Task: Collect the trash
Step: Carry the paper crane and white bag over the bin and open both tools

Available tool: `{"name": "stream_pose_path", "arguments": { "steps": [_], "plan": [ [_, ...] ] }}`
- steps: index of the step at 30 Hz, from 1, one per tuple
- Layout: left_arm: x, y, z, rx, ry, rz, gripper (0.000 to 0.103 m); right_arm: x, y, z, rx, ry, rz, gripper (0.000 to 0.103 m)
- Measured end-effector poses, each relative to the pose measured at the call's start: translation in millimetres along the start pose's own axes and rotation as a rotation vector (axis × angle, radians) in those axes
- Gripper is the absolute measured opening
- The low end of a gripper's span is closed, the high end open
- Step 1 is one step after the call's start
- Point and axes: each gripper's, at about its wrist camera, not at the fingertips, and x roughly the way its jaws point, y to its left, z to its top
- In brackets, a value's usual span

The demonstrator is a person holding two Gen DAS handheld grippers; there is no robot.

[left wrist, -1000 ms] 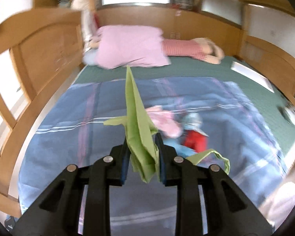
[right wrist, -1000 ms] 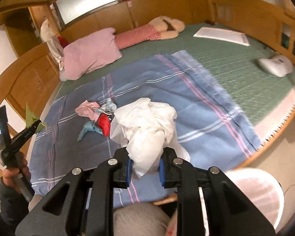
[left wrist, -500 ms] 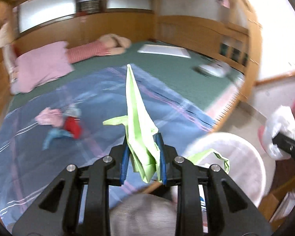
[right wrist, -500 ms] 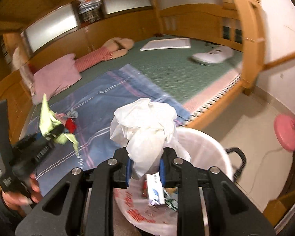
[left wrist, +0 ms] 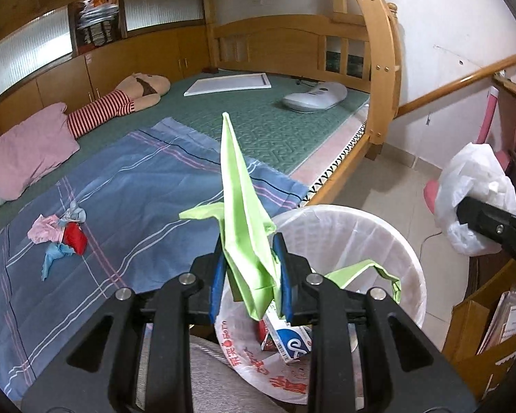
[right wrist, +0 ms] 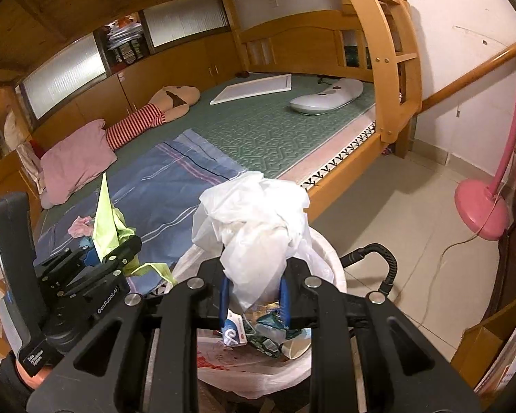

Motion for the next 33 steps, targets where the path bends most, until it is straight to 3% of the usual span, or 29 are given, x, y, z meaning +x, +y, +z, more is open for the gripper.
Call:
{"name": "stream_pose_path", "arguments": {
  "steps": [17,20,22,33],
  "plan": [
    [31,-25,0,0.035,0.076,-0.043,0.030,2,-15,-3,0.035,0.016,-0.015,0.024],
    [36,-28,-1,0.040,0.088,-0.045,0.041,3,-16,-3,0.038,0.017,-0.020,0.024],
    [37,-29,-1,0.040,0.090,-0.046,0.063,3,-18,-3,0.040,0.018,-0.021,0.024],
    [38,-24,0,0.023,0.085,-0.035,0.066,9,-18,-4,0.044,0.033,-0.022,0.024]
  ]
}}
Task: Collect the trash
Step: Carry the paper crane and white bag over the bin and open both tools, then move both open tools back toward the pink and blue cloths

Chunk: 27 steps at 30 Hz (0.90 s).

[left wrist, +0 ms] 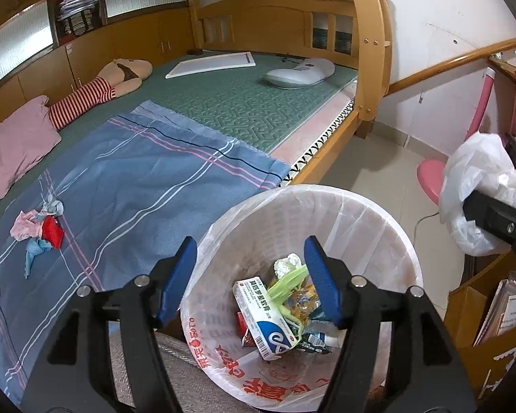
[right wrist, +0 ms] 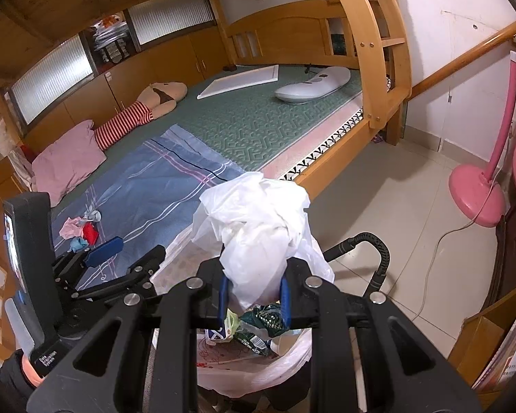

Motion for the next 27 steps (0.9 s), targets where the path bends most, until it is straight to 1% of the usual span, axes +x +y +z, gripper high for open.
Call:
{"name": "stream_pose_path", "arguments": {
  "steps": [5,6,9,10,11,12,13,22,27],
  "plan": [
    [-4,8,1,-0.021,-0.010,0.007,0.066,8,1,1,-0.007,0.020,0.004,0.025],
    [-4,8,1,-0.023,-0.011,0.008,0.066,10,1,2,-0.009,0.025,0.007,0.028],
    [-6,13,1,-0.034,-0.015,0.013,0.066,17,-1,2,-0.016,0.038,0.008,0.038],
    [-6,14,1,-0.037,-0.015,0.014,0.066,20,-1,2,-0.016,0.043,0.004,0.045],
    [-6,15,2,-0.040,-0.016,0.014,0.066,22,-1,2,-0.016,0.049,0.002,0.050],
    [-6,17,2,-0.044,-0.017,0.016,0.066,24,-1,2,-0.017,0.057,-0.001,0.059],
    [-6,18,2,-0.046,-0.017,0.016,0.066,26,-1,2,-0.015,0.058,-0.006,0.062],
    [-6,32,3,-0.081,-0.021,0.016,0.066,31,8,2,-0.037,0.067,0.000,0.062],
    [-7,51,2,-0.116,-0.021,0.021,0.066,38,19,3,-0.059,0.080,0.013,0.062]
  ]
}}
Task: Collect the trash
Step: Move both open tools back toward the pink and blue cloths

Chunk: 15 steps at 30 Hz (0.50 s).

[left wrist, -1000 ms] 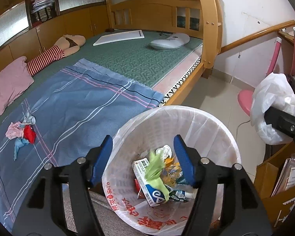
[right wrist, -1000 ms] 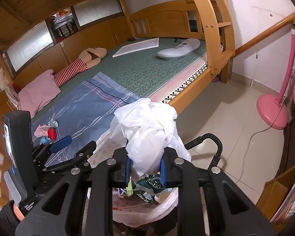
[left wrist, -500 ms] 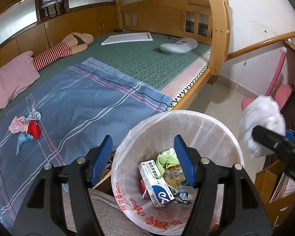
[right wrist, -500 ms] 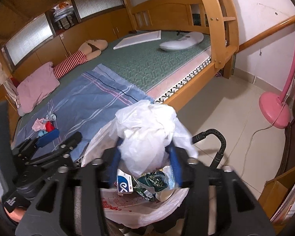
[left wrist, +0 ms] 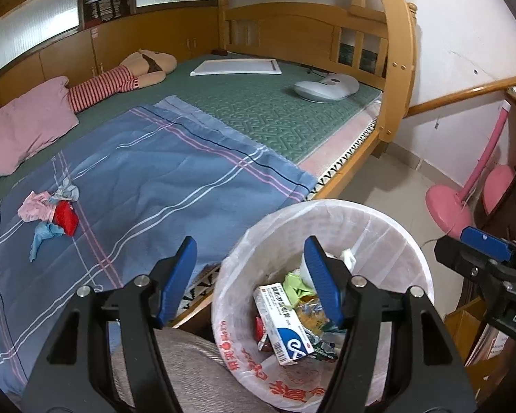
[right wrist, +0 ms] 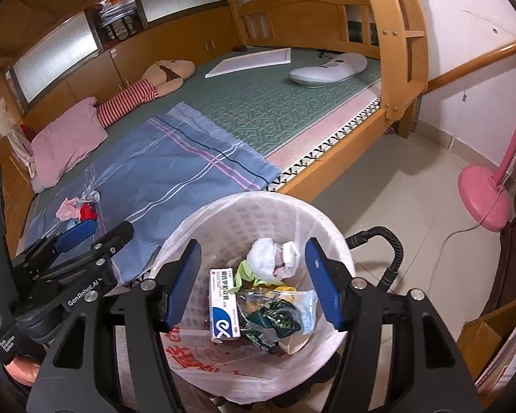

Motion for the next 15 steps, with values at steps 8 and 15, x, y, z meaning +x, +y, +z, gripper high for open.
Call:
{"name": "stream_pose_path", "arguments": {
  "steps": [8,15],
  "plan": [
    [-9,57,0,-0.093,-0.020,0.062,0.066,24,42,9,-0.080,0.039,0.060,0.062],
    [-28,153,-16,-0.228,-0.032,0.211,0.071,73,119,19,-0.184,0.103,0.174,0.062]
  ]
}}
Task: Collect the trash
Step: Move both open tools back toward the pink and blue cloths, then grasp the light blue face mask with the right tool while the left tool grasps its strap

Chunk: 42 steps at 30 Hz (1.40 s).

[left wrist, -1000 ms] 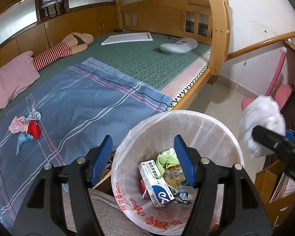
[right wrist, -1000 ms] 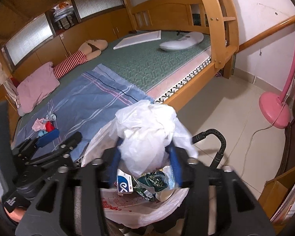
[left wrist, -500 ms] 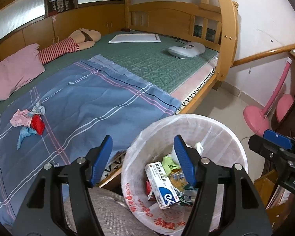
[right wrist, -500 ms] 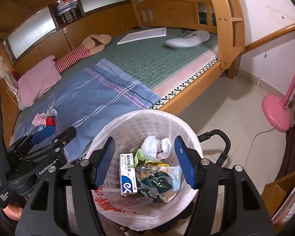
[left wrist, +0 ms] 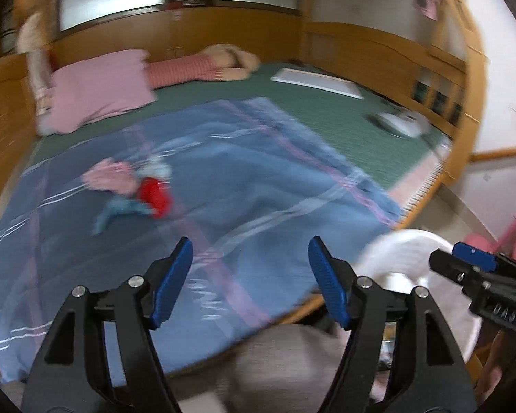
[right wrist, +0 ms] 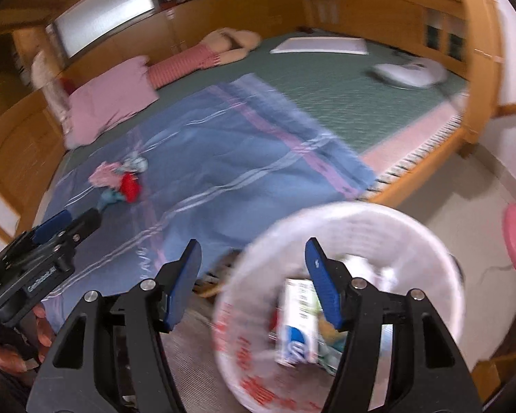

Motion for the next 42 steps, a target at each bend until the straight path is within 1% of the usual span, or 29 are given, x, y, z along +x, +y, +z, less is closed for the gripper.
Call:
{"name": "stream_pose_path", "arguments": {
  "steps": [4,8,11,15,17,19,22,23,24,26,30,35,38,40,41,42],
  "plan": [
    [7,63,-6,-0.078,0.031,0.106,0.072,41,41,16,-0.066,0.046,0.072,0.062],
    [15,127,-15,-0.178,0.069,0.203,0.071,92,93,33,-0.121,0.113,0.166,0.062],
    [19,161,-22,-0.228,0.087,0.260,0.072,119,125,46,-0.146,0.141,0.207,0.062],
    [21,194,-31,-0.265,0.096,0.316,0.072,141,155,57,-0.176,0.156,0.244,0.062],
    [20,211,-35,-0.290,0.095,0.344,0.075,154,171,64,-0.200,0.161,0.243,0.062],
    [18,223,-38,-0.311,0.087,0.370,0.081,168,186,74,-0.213,0.162,0.238,0.062],
    [14,244,-40,-0.336,0.076,0.404,0.083,191,200,93,-0.203,0.176,0.243,0.063],
    [12,252,-41,-0.346,0.071,0.422,0.083,203,207,100,-0.200,0.187,0.244,0.066],
    [9,260,-42,-0.355,0.067,0.432,0.084,214,212,106,-0.198,0.197,0.243,0.066],
    [6,274,-45,-0.376,0.062,0.448,0.086,237,228,118,-0.212,0.207,0.221,0.066],
    [-1,300,-55,-0.417,0.061,0.485,0.087,280,251,132,-0.224,0.263,0.211,0.066],
    [-7,328,-67,-0.454,0.069,0.529,0.089,325,265,145,-0.162,0.332,0.214,0.066],
    [-12,340,-72,-0.482,0.071,0.544,0.089,347,275,150,-0.168,0.369,0.190,0.066],
    [-14,345,-75,-0.493,0.072,0.553,0.089,364,281,149,-0.176,0.411,0.162,0.066],
    [-15,346,-75,-0.494,0.071,0.556,0.089,370,284,148,-0.177,0.426,0.153,0.065],
    [-15,348,-76,-0.496,0.070,0.560,0.089,376,285,148,-0.177,0.443,0.150,0.055]
  ]
}}
